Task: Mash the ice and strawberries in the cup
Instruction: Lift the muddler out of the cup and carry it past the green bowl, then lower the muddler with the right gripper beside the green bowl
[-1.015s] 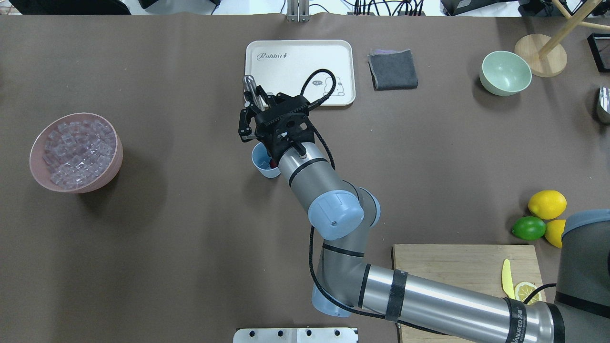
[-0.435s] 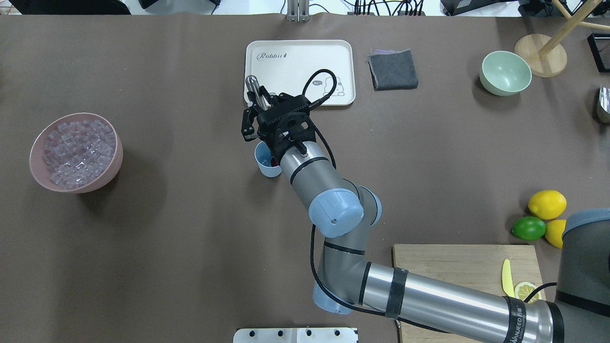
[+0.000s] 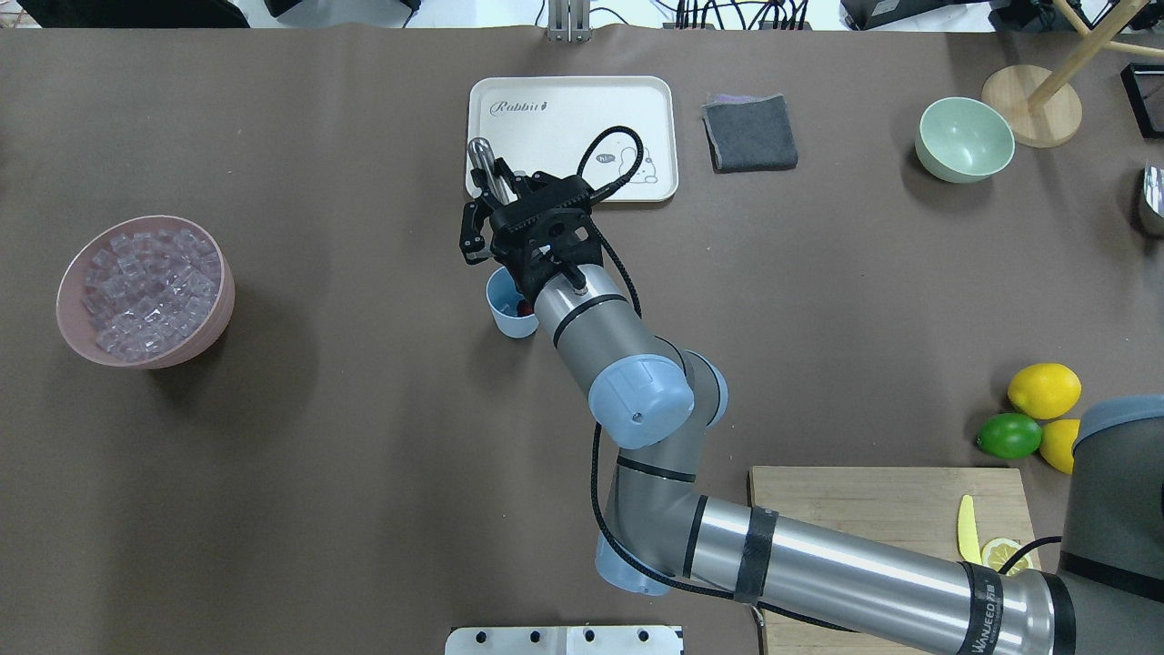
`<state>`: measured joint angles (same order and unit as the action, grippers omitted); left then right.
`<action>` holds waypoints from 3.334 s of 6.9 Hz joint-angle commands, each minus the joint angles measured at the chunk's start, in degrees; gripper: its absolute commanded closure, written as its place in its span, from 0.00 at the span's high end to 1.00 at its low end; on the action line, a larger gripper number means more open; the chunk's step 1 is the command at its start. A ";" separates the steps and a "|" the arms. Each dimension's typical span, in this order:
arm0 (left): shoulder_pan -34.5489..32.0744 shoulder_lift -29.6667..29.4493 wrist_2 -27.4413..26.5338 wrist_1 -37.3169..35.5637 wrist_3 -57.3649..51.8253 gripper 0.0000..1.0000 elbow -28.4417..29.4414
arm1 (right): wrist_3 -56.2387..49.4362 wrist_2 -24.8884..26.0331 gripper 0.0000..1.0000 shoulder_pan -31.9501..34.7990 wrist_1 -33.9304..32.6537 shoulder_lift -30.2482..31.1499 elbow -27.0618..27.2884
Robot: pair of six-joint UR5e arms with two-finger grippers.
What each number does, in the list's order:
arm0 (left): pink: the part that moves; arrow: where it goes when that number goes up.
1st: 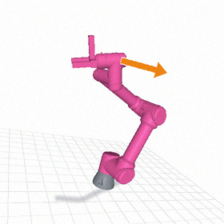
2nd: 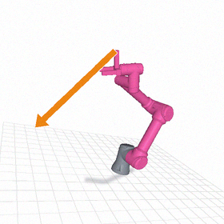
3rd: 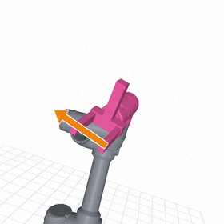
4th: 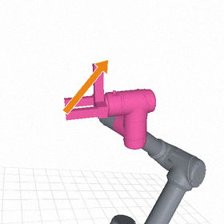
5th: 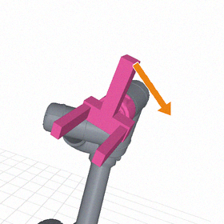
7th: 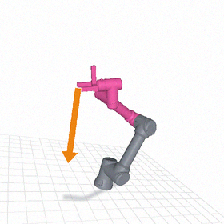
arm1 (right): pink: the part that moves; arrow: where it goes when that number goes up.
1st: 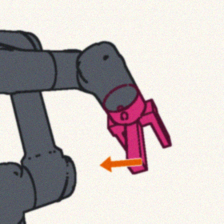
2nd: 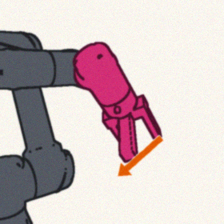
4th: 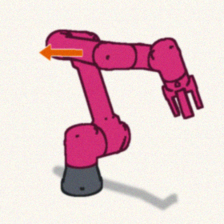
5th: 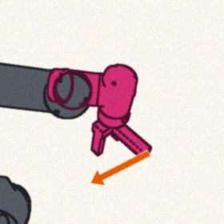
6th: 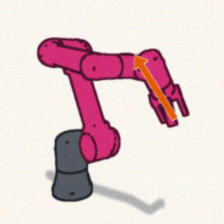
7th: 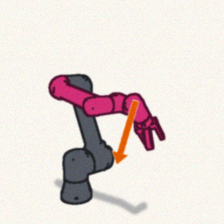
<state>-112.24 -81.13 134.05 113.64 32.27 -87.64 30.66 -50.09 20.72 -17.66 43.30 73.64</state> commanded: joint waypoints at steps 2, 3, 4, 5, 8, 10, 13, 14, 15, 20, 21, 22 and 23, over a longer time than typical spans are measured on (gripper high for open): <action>-0.09 0.27 0.07 0.09 0.07 0.98 -0.33 | 0.02 -1.49 0.00 3.26 0.00 -0.93 4.74; 0.00 0.10 0.07 0.09 0.07 0.98 -0.25 | 0.19 -3.42 0.00 5.10 -0.61 -1.02 6.24; 0.00 -0.08 0.07 0.00 0.07 0.98 -0.42 | 0.63 -6.05 0.00 7.30 -4.62 -1.11 8.25; 0.00 -0.17 0.07 0.09 0.07 0.98 -0.77 | 2.63 -8.77 0.00 10.02 -8.57 -1.02 9.84; 0.00 -0.08 0.15 1.31 -0.37 0.98 -5.59 | 8.51 -24.99 0.00 22.74 -22.20 5.81 12.76; 0.00 -0.08 2.59 2.55 -8.84 0.98 -6.31 | 10.30 -44.64 0.00 35.64 -27.92 11.95 12.84; 0.61 0.27 5.15 9.56 -11.18 0.98 -6.75 | 10.13 -62.18 0.00 44.92 -48.71 15.32 12.32; 2.01 0.18 5.60 11.41 -11.18 0.98 -6.75 | 10.13 -66.06 0.00 45.98 -54.61 15.68 12.23; 3.59 0.18 5.60 13.43 -11.27 0.98 -6.49 | 10.04 -67.32 0.00 45.99 -60.93 15.51 12.23; 8.17 -0.43 4.81 16.61 -11.27 0.98 -6.57 | 7.84 -71.90 0.00 40.03 -65.04 16.29 5.64; 8.44 -1.91 4.81 16.44 -11.09 0.98 -6.31 | 7.75 -71.56 0.00 39.14 -64.61 17.25 5.81; 8.52 -2.54 4.73 16.44 -11.01 0.98 -6.14 | 5.92 -71.38 0.00 38.87 -64.51 17.87 5.99; 8.87 -2.54 4.81 16.44 -10.83 0.98 -6.14 | 5.47 -70.42 0.00 38.87 -64.34 19.44 6.43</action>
<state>-103.71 -83.34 138.83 130.09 21.27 -93.85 37.02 -121.30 59.83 -82.21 61.28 79.69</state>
